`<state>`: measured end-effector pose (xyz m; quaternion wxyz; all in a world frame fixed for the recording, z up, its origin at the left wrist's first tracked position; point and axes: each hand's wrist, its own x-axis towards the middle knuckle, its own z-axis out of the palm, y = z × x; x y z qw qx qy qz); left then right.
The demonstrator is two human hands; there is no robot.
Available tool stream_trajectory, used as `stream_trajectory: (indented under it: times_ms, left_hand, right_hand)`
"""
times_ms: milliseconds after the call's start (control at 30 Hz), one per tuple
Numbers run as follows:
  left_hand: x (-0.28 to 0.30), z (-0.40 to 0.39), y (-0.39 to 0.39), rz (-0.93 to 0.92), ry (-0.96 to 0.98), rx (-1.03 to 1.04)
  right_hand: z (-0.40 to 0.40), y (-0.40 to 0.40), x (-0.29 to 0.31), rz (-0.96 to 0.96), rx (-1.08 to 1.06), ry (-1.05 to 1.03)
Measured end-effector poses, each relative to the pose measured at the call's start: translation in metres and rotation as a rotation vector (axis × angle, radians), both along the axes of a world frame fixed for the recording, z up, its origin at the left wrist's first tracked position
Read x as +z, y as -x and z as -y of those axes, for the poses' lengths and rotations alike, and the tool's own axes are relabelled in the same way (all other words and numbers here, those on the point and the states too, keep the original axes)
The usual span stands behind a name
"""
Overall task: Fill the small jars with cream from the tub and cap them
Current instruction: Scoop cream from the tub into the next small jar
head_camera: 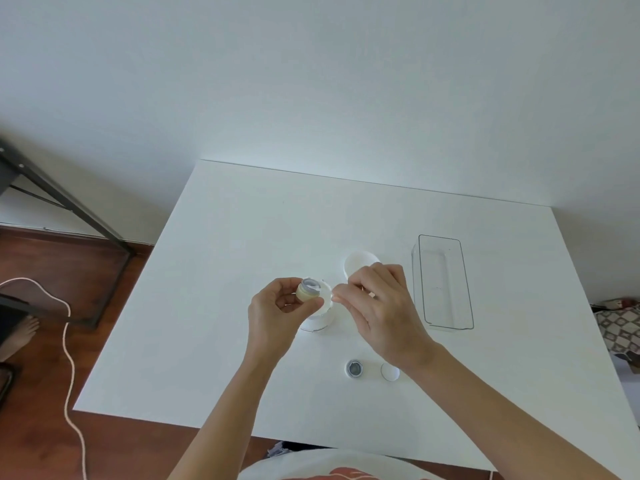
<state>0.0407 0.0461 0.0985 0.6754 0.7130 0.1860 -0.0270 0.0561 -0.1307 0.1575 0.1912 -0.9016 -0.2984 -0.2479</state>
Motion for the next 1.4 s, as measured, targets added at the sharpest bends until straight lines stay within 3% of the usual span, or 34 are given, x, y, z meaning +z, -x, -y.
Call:
stream_trajectory:
  times_ms: [233,533,767,900,1033,1167,1300,1400]
  left_hand:
    - [0.001,0.003,0.002,0.009,0.01,-0.015]
    - [-0.003,-0.004,0.005,0.007,-0.006,0.005]
    - [-0.009,-0.016,0.011,0.013,0.049,0.056]
    - [-0.013,-0.025,0.016,0.026,0.082,0.081]
    - [-0.014,-0.034,0.021,0.032,0.088,0.094]
    - [-0.016,-0.039,0.023,0.028,0.104,0.112]
    - [-0.018,-0.042,0.025,0.023,0.108,0.124]
    - [-0.02,-0.042,0.026,0.019,0.11,0.119]
  right_hand:
    - [0.005,0.006,-0.001,0.114,-0.019,0.014]
    - [0.007,0.009,-0.003,0.118,-0.055,-0.022]
    - [0.004,-0.009,-0.014,-0.287,-0.268,-0.353]
    - [-0.01,-0.025,-0.037,-0.503,-0.312,-0.178]
    - [-0.03,-0.035,-0.057,-0.515,-0.299,0.058]
    - [-0.043,-0.042,-0.071,-0.573,-0.281,0.164]
    - [-0.047,-0.041,-0.075,-0.663,-0.311,0.189]
    - [-0.043,-0.041,-0.072,-0.755,-0.383,0.042]
